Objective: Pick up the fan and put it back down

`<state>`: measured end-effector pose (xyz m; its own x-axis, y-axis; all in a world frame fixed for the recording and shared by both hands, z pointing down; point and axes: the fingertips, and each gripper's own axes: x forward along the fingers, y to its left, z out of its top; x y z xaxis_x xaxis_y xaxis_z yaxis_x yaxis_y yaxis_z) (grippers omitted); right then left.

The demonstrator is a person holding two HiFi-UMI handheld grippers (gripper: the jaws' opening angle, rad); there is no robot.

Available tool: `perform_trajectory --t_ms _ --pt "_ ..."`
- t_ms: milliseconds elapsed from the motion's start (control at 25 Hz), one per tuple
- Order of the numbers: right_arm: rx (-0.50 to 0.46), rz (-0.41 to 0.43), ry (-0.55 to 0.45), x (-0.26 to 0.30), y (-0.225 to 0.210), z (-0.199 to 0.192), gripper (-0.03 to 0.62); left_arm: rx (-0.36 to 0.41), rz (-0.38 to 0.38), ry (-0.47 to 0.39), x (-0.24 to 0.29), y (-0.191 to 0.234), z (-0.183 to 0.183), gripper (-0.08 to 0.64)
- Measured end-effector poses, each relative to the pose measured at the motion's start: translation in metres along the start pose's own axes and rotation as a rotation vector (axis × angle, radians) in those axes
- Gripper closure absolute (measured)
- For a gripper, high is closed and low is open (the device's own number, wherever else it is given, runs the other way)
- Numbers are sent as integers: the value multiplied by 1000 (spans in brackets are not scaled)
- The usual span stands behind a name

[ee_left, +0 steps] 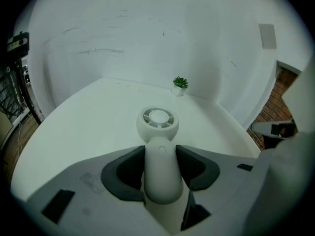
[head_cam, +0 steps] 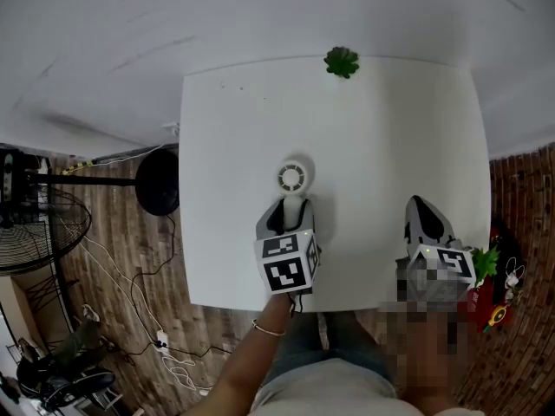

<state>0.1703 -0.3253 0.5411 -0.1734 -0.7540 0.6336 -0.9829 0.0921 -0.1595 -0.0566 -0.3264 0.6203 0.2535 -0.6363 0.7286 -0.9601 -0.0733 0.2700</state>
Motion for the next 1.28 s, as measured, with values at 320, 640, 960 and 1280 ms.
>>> perform_trajectory --t_ms 320,640,960,1280 --pt "4 0 0 -3 -2 -2 591 16 10 33 3 0 -4 367" --pt "1 5 -4 -5 0 -2 591 18 -28 39 3 -6 -5 346" --pt "-8 1 -10 -10 2 1 591 11 -43 31 2 -7 -8 319" --pt "-28 18 -29 -18 13 10 591 -17 -48 0 -15 5 -5 313"
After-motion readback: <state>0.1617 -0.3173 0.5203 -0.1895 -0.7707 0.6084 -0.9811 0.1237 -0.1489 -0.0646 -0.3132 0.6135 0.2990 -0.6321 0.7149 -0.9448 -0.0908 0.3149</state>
